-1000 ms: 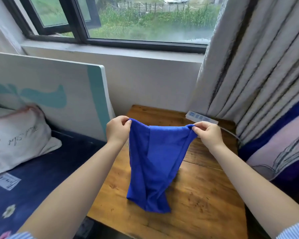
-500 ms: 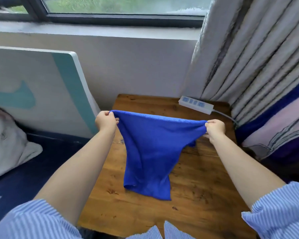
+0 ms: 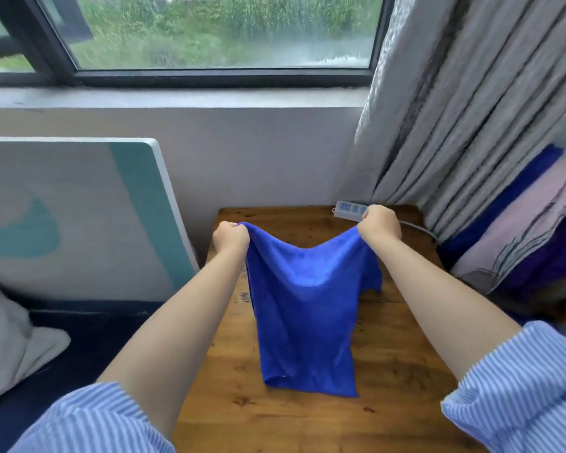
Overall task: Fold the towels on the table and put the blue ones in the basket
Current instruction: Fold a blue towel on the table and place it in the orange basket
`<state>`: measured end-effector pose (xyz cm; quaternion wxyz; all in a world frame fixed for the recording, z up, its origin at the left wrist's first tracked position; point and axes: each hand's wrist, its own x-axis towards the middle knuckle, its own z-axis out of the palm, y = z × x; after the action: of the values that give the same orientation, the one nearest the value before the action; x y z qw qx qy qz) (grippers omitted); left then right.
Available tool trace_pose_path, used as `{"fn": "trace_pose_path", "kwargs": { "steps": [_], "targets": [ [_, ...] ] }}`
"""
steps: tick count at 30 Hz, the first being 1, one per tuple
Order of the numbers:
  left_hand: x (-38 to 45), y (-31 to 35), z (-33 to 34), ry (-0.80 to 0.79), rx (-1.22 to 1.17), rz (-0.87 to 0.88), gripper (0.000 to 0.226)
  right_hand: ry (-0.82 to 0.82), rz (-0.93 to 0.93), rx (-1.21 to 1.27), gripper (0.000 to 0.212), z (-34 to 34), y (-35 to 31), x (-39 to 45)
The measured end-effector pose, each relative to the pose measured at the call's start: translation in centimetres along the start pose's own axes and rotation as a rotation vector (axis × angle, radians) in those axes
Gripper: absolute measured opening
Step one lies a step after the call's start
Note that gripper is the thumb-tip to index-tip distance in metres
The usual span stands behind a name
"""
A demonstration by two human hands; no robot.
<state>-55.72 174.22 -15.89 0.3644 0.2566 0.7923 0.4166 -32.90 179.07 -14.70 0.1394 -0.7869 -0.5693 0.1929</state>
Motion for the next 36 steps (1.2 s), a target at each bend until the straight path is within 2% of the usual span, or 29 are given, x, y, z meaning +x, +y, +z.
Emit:
{"fn": "trace_pose_path", "kwargs": {
  "steps": [4,10,12,15,18,20,23,27,31,36],
  "targets": [
    [0.1,6.4,1.1,0.064,-0.195,0.196,0.026,0.188,-0.061,0.188,0.024,-3.0,-4.5,1.7],
    [0.4,11.3,0.4,0.081,-0.439,0.367,0.011,0.392,-0.429,0.419,0.027,-6.4,-9.3,2.6],
    [1.0,10.7,-0.6,0.126,-0.503,0.353,0.021,0.417,-0.502,0.431,0.027,-6.5,-9.4,2.2],
    [1.6,7.9,-1.8,0.102,-0.502,0.32,0.017,0.343,-0.544,0.38,0.024,-5.1,-8.0,1.4],
    [2.2,4.1,-2.7,0.063,-0.134,0.379,0.026,0.186,-0.504,0.226,0.023,-2.4,-5.4,0.7],
    [2.3,0.9,-3.1,0.001,0.15,0.365,0.022,0.066,-0.452,0.073,0.025,0.3,-2.7,0.0],
    [2.3,-4.4,-3.6,-0.172,0.571,0.24,0.026,-0.142,-0.329,-0.167,0.026,4.1,2.2,-1.6],
    [0.5,-10.9,-4.3,-0.485,1.029,0.056,0.017,-0.407,-0.19,-0.396,0.025,8.5,8.5,-5.3],
    [-1.1,-16.2,-4.4,-0.759,1.312,-0.055,0.015,-0.545,-0.114,-0.455,0.035,11.2,12.8,-9.1],
    [-3.0,-20.9,-4.3,-0.953,1.591,-0.096,0.019,-0.727,-0.083,-0.547,0.037,13.0,16.3,-12.2]
  ]
}}
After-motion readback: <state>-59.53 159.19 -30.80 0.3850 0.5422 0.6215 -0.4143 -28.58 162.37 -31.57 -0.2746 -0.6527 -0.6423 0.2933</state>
